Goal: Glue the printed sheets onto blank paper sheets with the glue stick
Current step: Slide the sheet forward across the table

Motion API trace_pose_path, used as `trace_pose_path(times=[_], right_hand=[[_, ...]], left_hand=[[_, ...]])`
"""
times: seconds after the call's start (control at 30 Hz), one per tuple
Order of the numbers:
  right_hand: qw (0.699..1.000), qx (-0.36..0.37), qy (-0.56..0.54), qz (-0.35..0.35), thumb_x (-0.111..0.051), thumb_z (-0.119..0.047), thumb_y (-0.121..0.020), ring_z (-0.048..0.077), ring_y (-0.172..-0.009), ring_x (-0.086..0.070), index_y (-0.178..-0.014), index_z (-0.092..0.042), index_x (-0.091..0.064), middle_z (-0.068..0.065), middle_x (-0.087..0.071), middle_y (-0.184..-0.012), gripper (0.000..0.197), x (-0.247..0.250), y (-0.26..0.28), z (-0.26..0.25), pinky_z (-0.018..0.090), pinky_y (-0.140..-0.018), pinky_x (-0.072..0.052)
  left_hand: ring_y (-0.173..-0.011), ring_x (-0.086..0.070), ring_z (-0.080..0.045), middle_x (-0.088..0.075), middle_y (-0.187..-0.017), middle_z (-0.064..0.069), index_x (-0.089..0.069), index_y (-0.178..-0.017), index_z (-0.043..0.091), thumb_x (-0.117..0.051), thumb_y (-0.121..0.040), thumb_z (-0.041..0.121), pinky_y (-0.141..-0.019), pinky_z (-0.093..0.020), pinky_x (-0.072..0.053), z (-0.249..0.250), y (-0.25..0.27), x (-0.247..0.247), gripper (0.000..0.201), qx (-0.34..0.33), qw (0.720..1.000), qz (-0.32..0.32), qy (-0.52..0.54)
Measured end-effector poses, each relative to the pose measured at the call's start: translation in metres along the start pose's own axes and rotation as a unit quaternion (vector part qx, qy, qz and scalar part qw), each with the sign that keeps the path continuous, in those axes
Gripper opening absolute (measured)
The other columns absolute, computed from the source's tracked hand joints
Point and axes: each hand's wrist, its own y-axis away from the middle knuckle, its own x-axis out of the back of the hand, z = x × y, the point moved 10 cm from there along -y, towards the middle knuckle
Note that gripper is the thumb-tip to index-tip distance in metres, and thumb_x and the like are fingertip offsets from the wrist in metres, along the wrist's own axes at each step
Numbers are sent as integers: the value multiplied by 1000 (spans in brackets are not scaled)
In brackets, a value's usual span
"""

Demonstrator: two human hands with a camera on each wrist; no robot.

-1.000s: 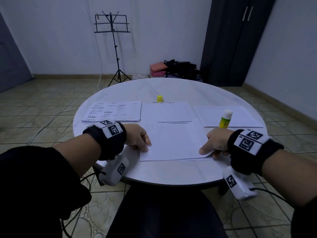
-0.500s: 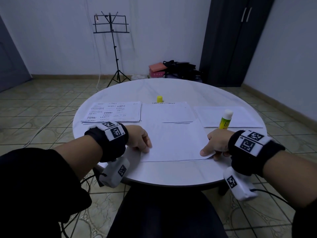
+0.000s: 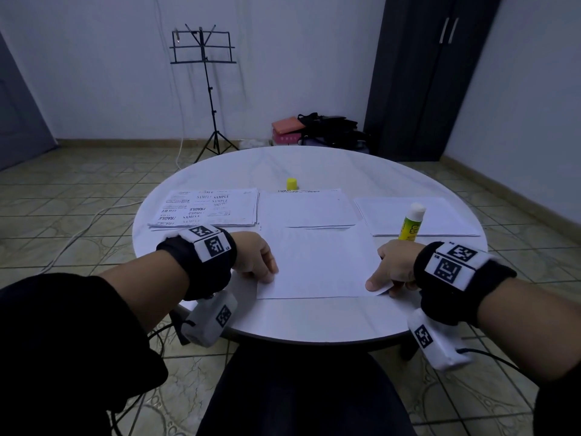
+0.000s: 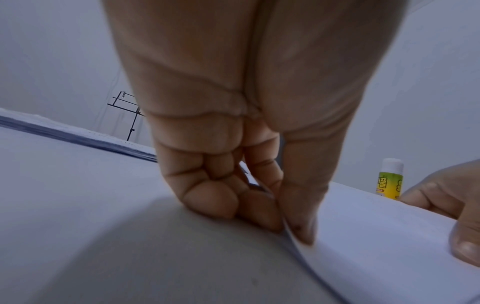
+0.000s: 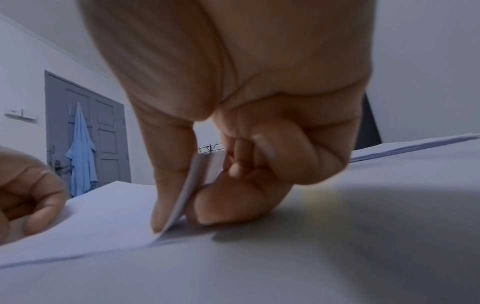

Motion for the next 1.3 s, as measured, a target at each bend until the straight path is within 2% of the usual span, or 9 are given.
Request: trace_pose_path(times=[0.13,0.23,0.4,0.53,0.63,0.77,1.03,1.17,1.3], right_hand=[[997,-7,72,30,-79,-25,-73,20,-61,-55,-87,-8,-56,6,-63,-74,31,6,2,-2,22,-48,-40],[992,-8,108,62,-82,-33,-67,23,-89,-64,-115,-7,-53,6,-64,-98,62,14,4,1,29,-75,-52],[997,21,65,23,-79,-17,-74,14,-62,-56,-137,-25,-42,-1,-56,-75,74,12,9,2,21,-50,-44],[996,23,89,10,-80,-15,-74,12,-55,-54,-133,-25,-49,-1,-58,-67,68,13,9,0,21,-57,-48],[993,27,116,8,-80,-14,-73,11,-56,-54,-134,-21,-48,-2,-57,-67,69,12,8,-6,22,-59,-49],[985,33,168,7,-80,-18,-73,7,-55,-53,-135,-18,-45,-6,-55,-68,71,13,6,-12,18,-55,-45],[981,42,189,2,-81,-22,-73,7,-53,-52,-130,-21,-47,-6,-54,-68,66,15,2,-11,17,-52,-43],[982,41,184,-7,-82,-21,-72,11,-54,-52,-128,-20,-47,-3,-56,-69,66,13,-1,-10,21,-54,-44],[966,50,255,5,-79,-24,-75,10,-63,-52,-131,-15,-47,-4,-55,-77,65,13,5,-19,20,-56,-42]], left_hand=[[-51,-51,-5,-58,-64,11,-65,-86,26,-74,-79,18,-54,-14,-42,3,-1,0,14,0,999,4,-43],[-63,-55,-16,-58,-70,6,-59,-90,27,-71,-80,25,-52,-19,-42,2,-1,3,16,16,994,9,-105],[-53,-55,-7,-65,-74,2,-61,-94,27,-73,-79,35,-52,-17,-38,1,3,10,21,31,984,-2,-174],[-43,-51,-1,-52,-43,13,-73,-91,15,-75,-77,19,-43,-12,-40,8,-8,20,15,41,967,-27,-252],[-65,-62,-14,-63,-64,5,-70,-77,17,-74,-71,46,-68,-21,-51,39,-23,23,31,25,951,10,-309],[-122,-51,-25,-56,-131,-6,-52,-133,16,-58,-76,70,-97,-33,-38,115,-15,-23,79,-40,958,-20,-284],[-120,-50,-25,-47,-136,-6,-39,-138,17,-70,-74,59,-79,-27,-34,104,-11,-35,83,-66,959,-52,-272],[-136,-36,-23,-22,-154,-1,-18,-149,18,-77,-63,61,-109,-39,-32,41,-6,-15,113,-6,953,-63,-296],[-141,-27,-20,-8,-158,8,-6,-151,16,-77,-62,62,-113,-38,-25,12,-2,-4,122,19,951,-63,-303]])
